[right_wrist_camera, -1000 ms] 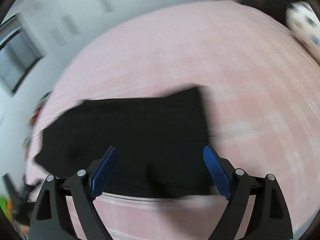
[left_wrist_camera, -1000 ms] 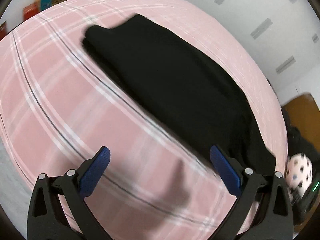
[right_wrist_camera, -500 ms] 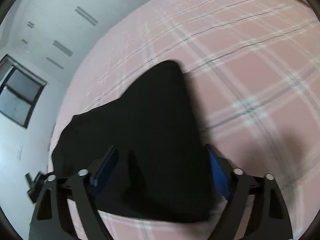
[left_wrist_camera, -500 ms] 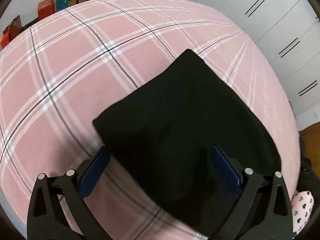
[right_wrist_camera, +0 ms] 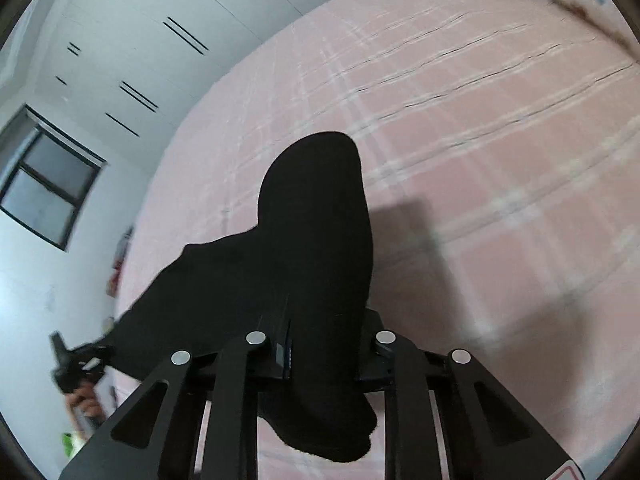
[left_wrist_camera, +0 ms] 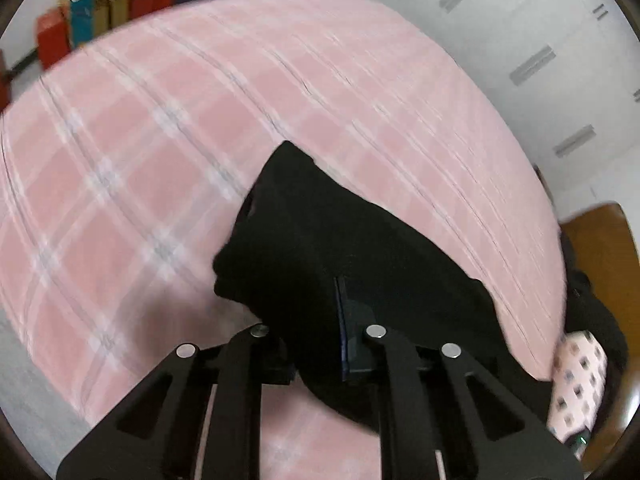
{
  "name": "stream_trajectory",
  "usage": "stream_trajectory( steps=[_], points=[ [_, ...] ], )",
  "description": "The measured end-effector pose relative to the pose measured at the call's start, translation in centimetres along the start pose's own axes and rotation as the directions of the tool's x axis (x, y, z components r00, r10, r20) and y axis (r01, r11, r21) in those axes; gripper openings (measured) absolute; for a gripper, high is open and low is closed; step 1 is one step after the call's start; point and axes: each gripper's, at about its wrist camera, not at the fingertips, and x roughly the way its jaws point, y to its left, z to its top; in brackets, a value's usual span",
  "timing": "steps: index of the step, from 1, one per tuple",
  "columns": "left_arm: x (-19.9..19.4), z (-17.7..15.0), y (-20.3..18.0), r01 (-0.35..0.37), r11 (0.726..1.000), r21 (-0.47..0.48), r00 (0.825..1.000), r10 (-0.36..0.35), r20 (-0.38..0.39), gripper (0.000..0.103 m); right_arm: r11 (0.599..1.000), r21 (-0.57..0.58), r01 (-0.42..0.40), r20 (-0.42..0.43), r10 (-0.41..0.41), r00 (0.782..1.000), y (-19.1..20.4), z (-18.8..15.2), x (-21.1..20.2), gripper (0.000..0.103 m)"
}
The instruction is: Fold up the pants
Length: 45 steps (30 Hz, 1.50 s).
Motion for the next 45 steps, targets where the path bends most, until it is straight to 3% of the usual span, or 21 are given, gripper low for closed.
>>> stream_trajectory(
  steps=[3,5,6,7,10,12,14,16,21,23,24,25,26,28,33,35,37,39,41,42,45],
  points=[
    [0.0,-4.8,-0.5,-0.001,0.999,0.046,0.997,0.004,-0.072,0.013,0.998,0.053,0.046,-0.012,-0.045,0.999,-5.5,-1.8,-1.8,0.017],
    [1.1,-7.4,-1.2,-0.048,0.996,0.080,0.995,0.054,-0.086,0.015,0.992,0.088,0.091,-0.063,-0.086,0.994,-9.1,-3.0,-1.2,0.025],
    [1.6,-8.8,-1.2,-0.104,0.990,0.098,0.991,0.112,-0.077,0.017,0.979,0.079,0.189,-0.087,-0.182,0.979,-10.2,-3.5,-1.0,0.037],
    [1.8,-9.7,-0.9,-0.150,0.985,0.090,0.986,0.156,-0.062,0.023,0.969,0.075,0.233,-0.081,-0.227,0.970,-10.6,-3.8,-1.4,0.047],
    [-0.1,-10.5,0.2,-0.251,0.968,0.018,0.968,0.251,0.002,0.038,0.951,0.007,0.310,0.059,-0.309,0.949,-8.0,-4.1,-4.7,0.051],
    [-2.2,-10.8,-1.1,-0.419,0.907,0.049,0.903,0.411,0.126,0.039,0.957,-0.099,0.273,0.105,-0.262,0.959,-4.0,-4.6,-5.4,0.060],
    [-4.8,-11.5,-3.2,-0.513,0.855,0.081,0.837,0.476,0.270,0.072,0.952,-0.223,0.210,0.093,-0.194,0.977,0.6,-5.8,-4.0,0.063],
    [-6.3,-12.6,-4.7,-0.479,0.871,0.109,0.845,0.425,0.325,0.086,0.928,-0.329,0.176,0.075,-0.160,0.984,4.3,-7.4,-1.9,0.068],
    [-4.8,-17.3,-8.9,-0.421,0.858,0.294,0.891,0.329,0.314,0.086,0.885,-0.456,0.091,-0.034,-0.120,0.992,10.6,-11.2,5.2,0.068],
    [-2.9,-18.6,-10.0,-0.402,0.848,0.345,0.904,0.307,0.299,0.086,0.871,-0.474,0.127,-0.022,-0.156,0.988,11.5,-11.5,6.9,0.066],
    [-2.3,-19.3,-10.4,-0.400,0.839,0.368,0.905,0.297,0.305,0.086,0.863,-0.483,0.149,-0.015,-0.178,0.984,11.6,-11.4,7.7,0.053],
    [-2.3,-20.8,-10.9,-0.400,0.833,0.381,0.904,0.293,0.311,0.086,0.863,-0.482,0.152,-0.035,-0.193,0.981,11.4,-11.2,8.9,0.024],
    [-2.1,-21.1,-11.0,-0.391,0.836,0.385,0.909,0.286,0.302,0.087,0.866,-0.471,0.169,-0.040,-0.212,0.977,11.2,-10.9,9.3,0.012],
    [-0.8,-22.0,-10.8,-0.340,0.855,0.392,0.932,0.249,0.263,0.087,0.897,-0.422,0.133,-0.059,-0.174,0.983,10.8,-9.8,9.1,0.008],
    [-0.7,-22.4,-11.1,-0.329,0.844,0.424,0.934,0.226,0.275,0.090,0.920,-0.391,-0.008,-0.021,-0.001,1.000,13.6,-8.3,4.7,0.008],
    [-0.3,-22.7,-11.6,-0.323,0.839,0.439,0.938,0.222,0.265,0.090,0.905,-0.426,-0.015,-0.070,-0.017,0.997,14.3,-9.4,5.7,0.014],
    [0.0,-23.0,-12.0,-0.333,0.825,0.456,0.935,0.225,0.275,0.090,0.877,-0.478,0.047,-0.103,-0.109,0.989,13.9,-10.5,8.6,0.033],
    [-0.1,-23.6,-12.5,-0.343,0.810,0.475,0.930,0.224,0.291,0.090,0.849,-0.518,0.109,-0.112,-0.193,0.975,13.5,-12.0,10.5,0.036],
    [-0.2,-23.9,-12.5,-0.337,0.806,0.486,0.932,0.214,0.292,0.091,0.840,-0.529,0.123,-0.061,-0.182,0.981,14.1,-12.8,9.4,0.065],
    [-0.2,-23.8,-12.3,-0.329,0.809,0.487,0.935,0.207,0.288,0.091,0.832,-0.536,0.140,-0.038,-0.189,0.981,14.4,-13.2,9.1,0.088],
    [-0.1,-23.4,-12.1,-0.307,0.827,0.471,0.943,0.198,0.268,0.093,0.733,-0.643,0.223,0.021,-0.275,0.961,15.8,-14.6,10.0,0.087]
  ],
)
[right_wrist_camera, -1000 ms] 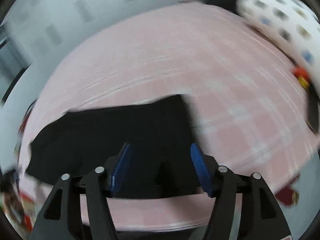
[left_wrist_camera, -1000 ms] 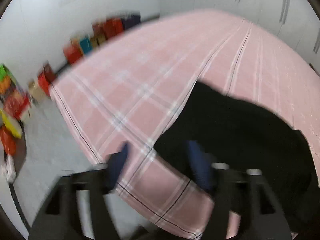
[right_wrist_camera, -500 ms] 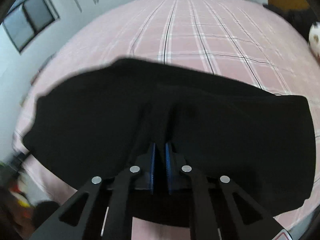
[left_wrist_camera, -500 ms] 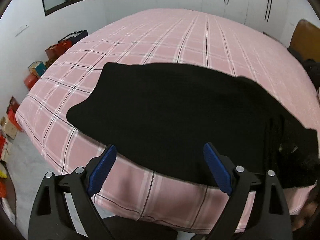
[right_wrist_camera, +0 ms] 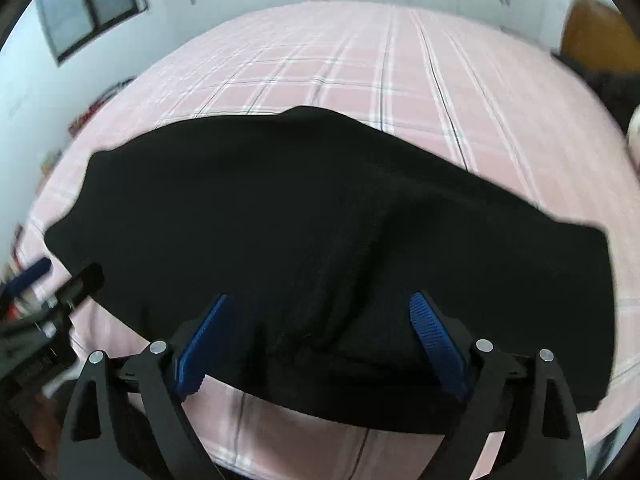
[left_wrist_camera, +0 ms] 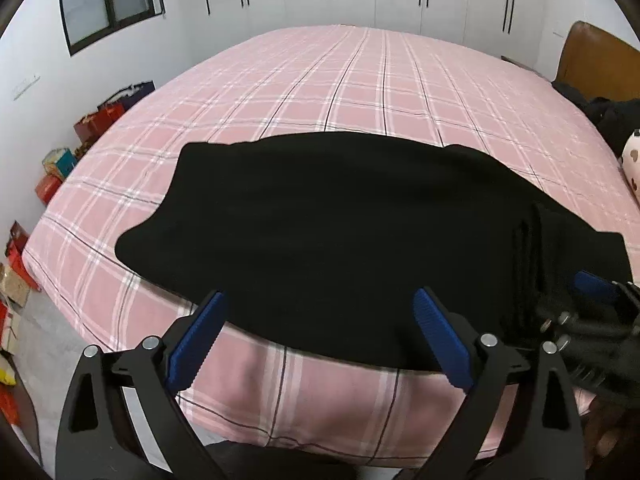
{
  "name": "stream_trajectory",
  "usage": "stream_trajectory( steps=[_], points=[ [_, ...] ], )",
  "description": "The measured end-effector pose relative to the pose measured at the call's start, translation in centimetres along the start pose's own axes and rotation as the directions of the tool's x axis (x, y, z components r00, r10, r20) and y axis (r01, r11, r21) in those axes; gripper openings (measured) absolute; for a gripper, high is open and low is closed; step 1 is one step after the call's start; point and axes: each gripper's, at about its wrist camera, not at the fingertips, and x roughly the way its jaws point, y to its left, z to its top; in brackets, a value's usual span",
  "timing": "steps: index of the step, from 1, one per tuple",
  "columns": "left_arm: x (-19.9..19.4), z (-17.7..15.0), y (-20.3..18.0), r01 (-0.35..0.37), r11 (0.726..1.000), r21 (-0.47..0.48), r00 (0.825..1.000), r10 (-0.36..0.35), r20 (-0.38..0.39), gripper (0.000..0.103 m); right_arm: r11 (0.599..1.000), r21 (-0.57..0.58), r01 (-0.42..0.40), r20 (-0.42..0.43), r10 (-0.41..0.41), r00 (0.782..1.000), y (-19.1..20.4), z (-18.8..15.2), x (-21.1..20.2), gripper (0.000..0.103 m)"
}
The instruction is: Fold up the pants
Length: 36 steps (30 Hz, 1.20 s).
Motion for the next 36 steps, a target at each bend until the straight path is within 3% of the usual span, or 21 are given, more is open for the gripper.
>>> stream_trajectory(
  steps=[2,3,5,6,9,11,13,15,17,18,20,22,23,27,30,32,34,36],
  points=[
    [0.3,0.1,0.3,0.006,1.000,-0.019,1.000,-0.006,-0.015,0.093,0.996,-0.063,0.056,-0.028,-0.058,0.998,0.5,-0.1,1.8,0.069],
    [0.4,0.0,0.6,0.009,0.999,-0.032,1.000,-0.010,-0.021,0.093,0.995,-0.074,0.069,-0.022,-0.071,0.997,0.6,-0.3,2.3,0.065],
    [0.6,0.0,1.0,0.012,0.999,-0.049,1.000,-0.013,-0.026,0.093,0.998,-0.047,0.049,0.007,-0.048,0.999,0.1,0.1,2.0,0.039],
    [0.6,0.0,1.1,0.013,0.998,-0.060,0.999,-0.015,-0.031,0.093,1.000,-0.016,0.023,0.004,-0.022,1.000,-0.4,0.7,1.6,0.015],
    [0.7,-0.1,1.5,0.019,0.997,-0.081,0.999,-0.022,-0.038,0.093,0.987,0.135,-0.086,0.073,0.077,0.994,-2.8,2.5,-1.4,0.015],
    [0.7,-0.1,1.4,0.019,0.997,-0.081,0.999,-0.022,-0.039,0.093,0.974,0.165,-0.156,0.134,0.135,0.982,-3.5,3.8,-3.8,0.015],
    [0.6,-0.2,1.2,0.014,0.998,-0.069,0.999,-0.017,-0.038,0.093,0.968,0.155,-0.200,0.142,0.179,0.974,-3.1,4.3,-4.4,0.015],
    [0.6,-0.2,0.8,0.009,0.998,-0.056,0.999,-0.011,-0.037,0.093,0.974,0.119,-0.191,0.090,0.181,0.979,-2.2,4.0,-2.2,0.017],
    [0.6,-0.2,0.7,0.005,0.999,-0.049,0.999,-0.007,-0.037,0.093,0.975,0.101,-0.200,-0.065,0.207,0.976,-0.9,2.5,2.7,0.023],
    [0.5,-0.2,0.6,0.004,0.999,-0.047,0.999,-0.006,-0.036,0.093,0.972,0.109,-0.208,-0.102,0.219,0.970,-0.6,1.6,4.0,0.025],
    [0.6,-0.2,0.7,0.002,0.999,-0.049,0.999,-0.004,-0.039,0.093,0.959,0.142,-0.245,-0.032,0.252,0.967,-1.3,1.3,2.6,0.029],
    [0.6,-0.3,0.9,0.006,0.998,-0.056,0.999,-0.009,-0.043,0.093,0.925,0.215,-0.312,0.037,0.311,0.950,-3.0,1.5,0.2,0.031],
    [0.6,-0.3,0.9,0.007,0.998,-0.058,0.999,-0.009,-0.041,0.093,0.899,0.254,-0.358,0.117,0.339,0.933,-4.6,1.9,-1.5,0.031],
    [0.9,-0.2,1.2,0.016,0.997,-0.080,0.999,-0.020,-0.050,0.093,0.874,0.337,-0.350,0.164,0.312,0.936,-8.3,2.6,-2.4,0.031],
    [0.8,-0.2,1.1,0.016,0.996,-0.082,0.999,-0.020,-0.049,0.093,0.853,0.409,-0.324,0.113,0.305,0.946,-8.5,2.3,1.2,0.031],
    [0.6,-0.3,0.9,0.011,0.997,-0.077,0.999,-0.014,-0.041,0.094,0.891,0.385,-0.239,-0.010,0.262,0.965,-7.3,1.3,4.8,0.030],
    [0.5,-0.3,0.9,0.006,0.997,-0.073,0.999,-0.009,-0.038,0.095,0.914,0.344,-0.216,0.002,0.230,0.973,-6.7,1.1,5.1,0.027],
    [0.5,-0.3,0.8,0.006,0.998,-0.070,0.999,-0.009,-0.037,0.095,0.905,0.361,-0.225,0.020,0.234,0.972,-6.9,1.7,3.5,0.029]
  ],
)
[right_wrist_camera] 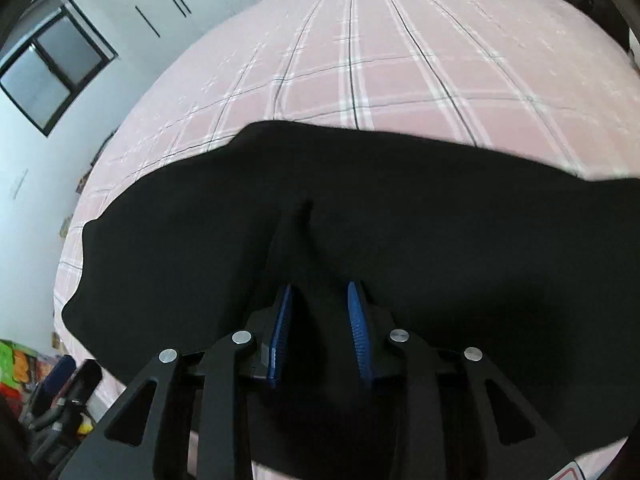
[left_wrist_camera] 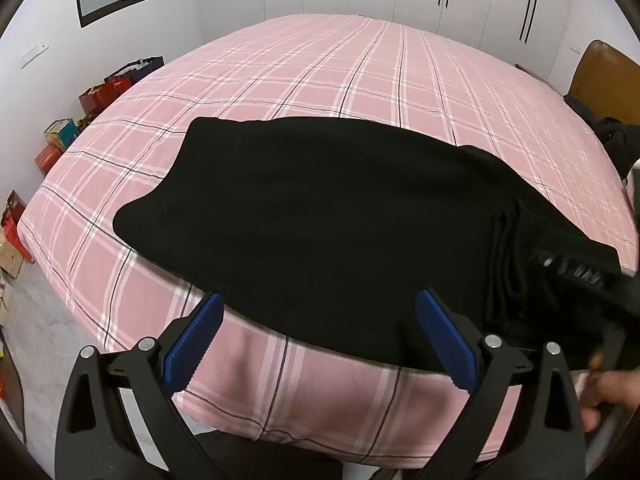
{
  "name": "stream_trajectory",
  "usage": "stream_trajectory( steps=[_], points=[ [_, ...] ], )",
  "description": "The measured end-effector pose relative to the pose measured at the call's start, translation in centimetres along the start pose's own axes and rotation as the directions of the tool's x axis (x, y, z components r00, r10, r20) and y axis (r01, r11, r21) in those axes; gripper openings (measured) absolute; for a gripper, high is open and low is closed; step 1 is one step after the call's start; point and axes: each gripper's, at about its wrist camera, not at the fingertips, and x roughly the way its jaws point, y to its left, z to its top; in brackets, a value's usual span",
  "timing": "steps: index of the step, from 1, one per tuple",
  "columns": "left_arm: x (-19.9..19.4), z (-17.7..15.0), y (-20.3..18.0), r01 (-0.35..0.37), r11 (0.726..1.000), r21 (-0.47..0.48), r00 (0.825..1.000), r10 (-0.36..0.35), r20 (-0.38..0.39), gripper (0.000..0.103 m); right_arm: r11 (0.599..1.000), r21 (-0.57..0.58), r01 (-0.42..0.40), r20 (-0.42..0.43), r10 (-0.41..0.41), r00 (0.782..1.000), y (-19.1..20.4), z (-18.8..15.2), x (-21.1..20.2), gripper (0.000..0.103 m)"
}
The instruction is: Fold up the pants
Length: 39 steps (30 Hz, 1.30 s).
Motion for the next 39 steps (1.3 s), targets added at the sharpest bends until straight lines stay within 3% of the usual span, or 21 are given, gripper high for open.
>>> stream_trajectory(
  steps=[3,6,11,12,13,15,17,19,22,23,26,28,29,30,31,36,39],
  points=[
    [0.2,0.1,-0.2,-0.002,1.000,0.006,1.000,0.002,-0.003,0.096,0.999,-0.024,-0.030,0.050,0.031,0.998,0.3,1.1,-0.7,0.030],
    [0.3,0.0,-0.8,-0.011,1.000,0.029,1.000,0.011,-0.006,0.096,0.993,-0.105,0.052,-0.032,-0.055,0.998,-0.1,0.7,3.2,0.042],
    [0.1,-0.3,-1.4,-0.042,0.996,0.076,0.999,0.041,0.015,0.096,0.975,-0.183,0.127,0.068,-0.116,0.991,0.7,-0.4,-0.5,0.044],
    [0.1,-0.2,-1.4,-0.045,0.996,0.078,0.999,0.044,0.015,0.096,0.971,-0.187,0.147,0.097,-0.131,0.987,0.4,-0.6,-1.4,0.054],
    [0.2,-0.2,-1.5,-0.046,0.996,0.080,0.999,0.045,0.012,0.096,0.960,-0.185,0.209,0.148,-0.182,0.972,-0.5,-1.3,-2.8,0.067],
    [0.3,-0.2,-1.6,-0.049,0.995,0.084,0.999,0.049,0.009,0.096,0.936,-0.174,0.307,0.209,-0.269,0.940,-1.3,-2.4,-4.7,0.078],
    [0.2,-0.3,-1.7,-0.054,0.994,0.092,0.999,0.053,0.013,0.096,0.912,-0.137,0.386,0.231,-0.349,0.908,-4.0,-3.8,-6.7,0.078],
    [0.1,-0.3,-1.6,-0.054,0.994,0.092,0.998,0.053,0.017,0.096,0.917,-0.042,0.397,0.201,-0.381,0.902,-7.6,-4.5,-8.0,0.082],
    [0.1,-0.3,-1.4,-0.046,0.996,0.080,0.999,0.045,0.014,0.096,0.915,0.166,0.368,0.127,-0.389,0.912,-14.3,-5.1,-8.7,0.083],
    [0.2,-0.3,-1.3,-0.042,0.996,0.075,0.999,0.041,0.010,0.096,0.906,0.256,0.338,0.079,-0.368,0.926,-17.1,-5.3,-8.4,0.083],
    [0.2,-0.3,-1.3,-0.043,0.996,0.074,0.999,0.042,0.011,0.096,0.911,0.357,0.208,0.028,-0.233,0.972,-20.8,-5.8,-6.1,0.083],
    [0.1,-0.3,-1.4,-0.047,0.996,0.081,0.999,0.046,0.013,0.096,0.909,0.380,0.168,0.041,-0.199,0.979,-21.4,-6.0,-5.1,0.085],
    [0.1,-0.4,-1.5,-0.050,0.995,0.086,0.999,0.049,0.014,0.096,0.916,0.367,0.162,0.054,-0.195,0.979,-20.9,-5.9,-5.1,0.082],
    [0.1,-0.4,-1.6,-0.050,0.995,0.091,0.999,0.049,0.014,0.096,0.937,0.333,0.106,0.071,-0.137,0.988,-20.2,-5.5,-5.0,0.050],
    [0.2,-0.4,-1.7,-0.052,0.994,0.097,0.999,0.051,0.014,0.096,0.942,0.327,0.071,0.073,-0.101,0.992,-19.6,-5.4,-5.3,0.026],
    [0.5,-0.5,-2.6,-0.086,0.987,0.135,0.996,0.084,0.016,0.096,0.973,0.188,0.133,0.159,-0.164,0.974,-16.4,-4.0,-8.4,0.021],
    [0.5,-0.7,-3.2,-0.109,0.980,0.165,0.994,0.106,0.030,0.096,0.957,0.142,0.254,0.049,-0.263,0.964,-17.8,-4.9,-3.8,0.025]
  ],
)
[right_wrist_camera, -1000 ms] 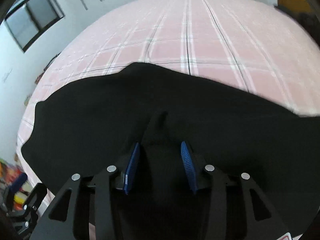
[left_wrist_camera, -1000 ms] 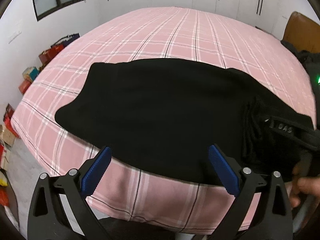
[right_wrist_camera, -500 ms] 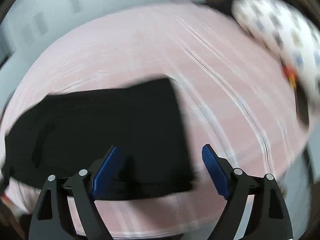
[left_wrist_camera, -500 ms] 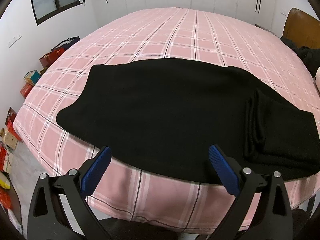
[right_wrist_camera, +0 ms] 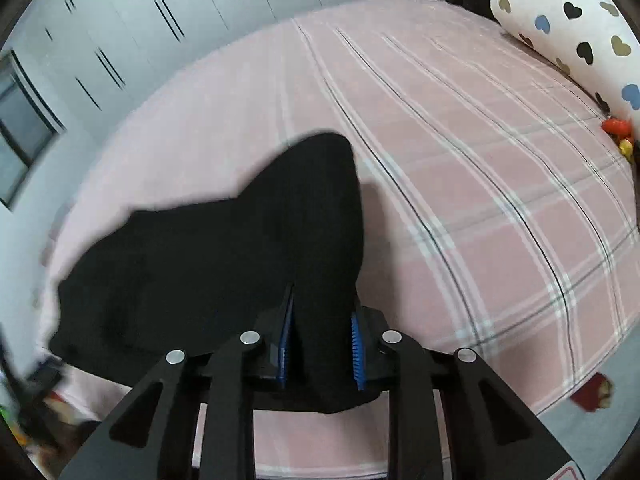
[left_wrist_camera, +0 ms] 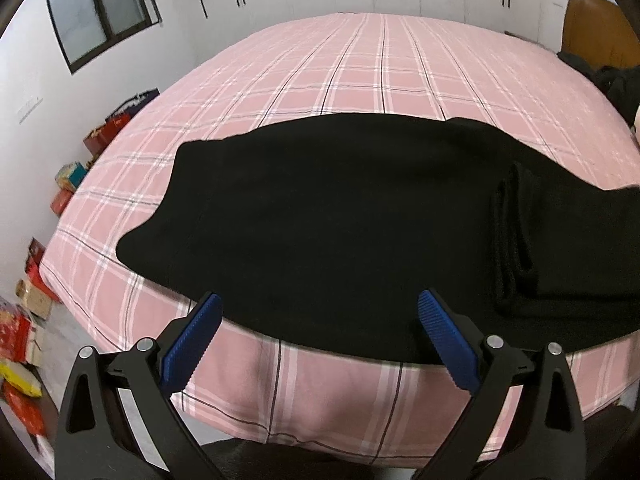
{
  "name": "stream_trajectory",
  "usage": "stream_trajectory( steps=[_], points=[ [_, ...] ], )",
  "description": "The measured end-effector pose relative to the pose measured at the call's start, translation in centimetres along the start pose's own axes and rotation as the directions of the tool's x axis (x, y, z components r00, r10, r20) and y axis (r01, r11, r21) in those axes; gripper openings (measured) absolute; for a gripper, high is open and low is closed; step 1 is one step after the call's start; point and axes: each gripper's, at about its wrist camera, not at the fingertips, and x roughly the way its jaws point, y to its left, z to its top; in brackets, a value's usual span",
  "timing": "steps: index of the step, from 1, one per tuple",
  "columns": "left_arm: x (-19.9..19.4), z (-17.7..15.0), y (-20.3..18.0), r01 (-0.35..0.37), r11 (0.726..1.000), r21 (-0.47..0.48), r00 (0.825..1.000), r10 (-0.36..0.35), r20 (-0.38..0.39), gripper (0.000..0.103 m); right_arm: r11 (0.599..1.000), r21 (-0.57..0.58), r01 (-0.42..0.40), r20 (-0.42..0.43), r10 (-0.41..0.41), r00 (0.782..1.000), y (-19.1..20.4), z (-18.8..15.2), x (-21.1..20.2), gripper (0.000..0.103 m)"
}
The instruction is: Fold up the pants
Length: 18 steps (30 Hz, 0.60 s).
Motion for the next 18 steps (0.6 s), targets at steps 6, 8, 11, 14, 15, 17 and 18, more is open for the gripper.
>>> stream_trajectory(
  steps=[6,8,11,14,15,17,18],
  points=[
    [-0.3,-0.2,-0.5,-0.010,0.999,0.038,1.000,0.009,0.016,0.097,0.998,0.031,0.054,0.129,-0.058,0.990,2.0,1.7,-4.8,0.036],
    [-0.3,-0.1,-0.5,-0.005,0.999,0.034,1.000,0.005,0.014,0.097,1.000,-0.004,-0.003,0.195,0.004,0.981,4.3,1.5,-6.9,0.037],
    [-0.3,-0.1,0.1,0.017,1.000,0.006,1.000,-0.017,0.003,0.097,0.996,-0.063,-0.070,0.195,0.081,0.977,8.0,0.7,-7.3,0.055],
    [0.1,0.0,1.4,0.051,0.997,-0.060,0.998,-0.052,-0.025,0.097,0.991,-0.137,-0.002,0.150,0.023,0.988,11.6,0.5,-4.5,0.070],
    [0.4,0.0,2.1,0.068,0.993,-0.094,0.997,-0.072,-0.039,0.097,0.986,-0.164,0.018,0.134,0.004,0.991,12.4,0.3,-3.4,0.070],
    [0.7,-0.1,3.1,0.081,0.986,-0.145,0.995,-0.089,-0.054,0.097,0.977,-0.198,0.086,0.071,-0.073,0.995,13.4,0.1,-1.6,0.070],
    [0.8,-0.2,3.6,0.087,0.982,-0.166,0.994,-0.097,-0.058,0.097,0.975,-0.198,0.102,0.051,-0.094,0.994,13.1,-0.4,-1.2,0.070]
  ],
)
